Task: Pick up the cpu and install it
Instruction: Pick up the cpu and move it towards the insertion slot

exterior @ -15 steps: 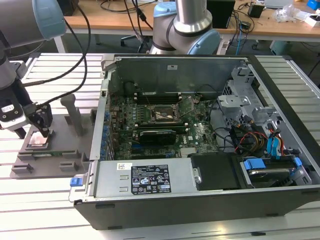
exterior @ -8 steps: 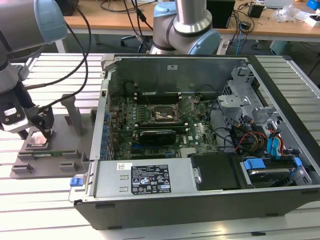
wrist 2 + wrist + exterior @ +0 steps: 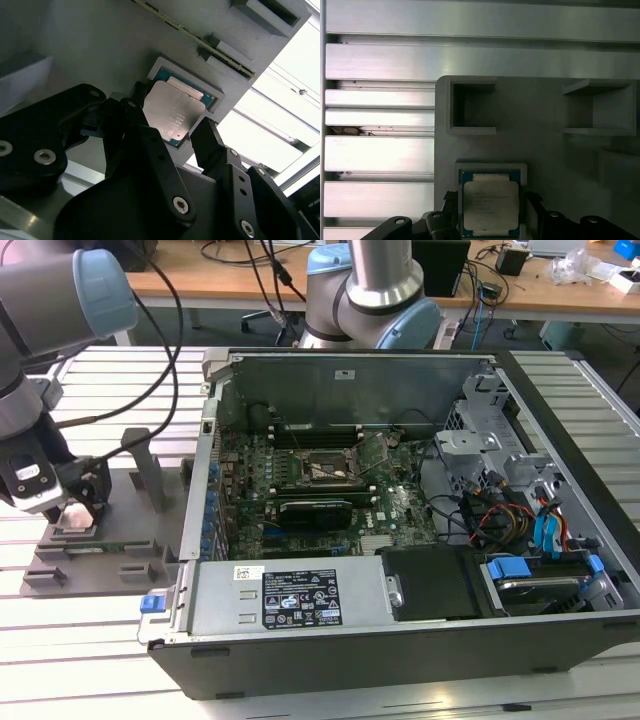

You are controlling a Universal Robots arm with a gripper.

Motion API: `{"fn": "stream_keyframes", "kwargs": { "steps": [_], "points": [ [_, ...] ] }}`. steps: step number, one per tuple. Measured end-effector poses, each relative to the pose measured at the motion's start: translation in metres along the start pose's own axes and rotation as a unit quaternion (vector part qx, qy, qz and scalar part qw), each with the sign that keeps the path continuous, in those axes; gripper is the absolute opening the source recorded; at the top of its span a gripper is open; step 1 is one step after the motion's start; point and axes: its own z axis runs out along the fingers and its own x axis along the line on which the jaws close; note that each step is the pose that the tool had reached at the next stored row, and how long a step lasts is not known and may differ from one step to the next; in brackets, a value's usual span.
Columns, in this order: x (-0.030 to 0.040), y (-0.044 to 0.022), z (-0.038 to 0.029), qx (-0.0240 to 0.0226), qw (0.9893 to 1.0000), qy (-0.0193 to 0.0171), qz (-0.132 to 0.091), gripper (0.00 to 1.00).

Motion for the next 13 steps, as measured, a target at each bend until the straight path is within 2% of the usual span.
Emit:
{"fn": "stream_keyframes", "kwargs": {
  "steps": [5,13],
  "points": [
    [0.0001,0.0000,0.0037,-0.0001,1.0000,0.0000,0.000,0.63],
    [0.0001,0.0000,0.0039,0.0002,1.0000,0.0000,0.000,0.62]
  ]
}}
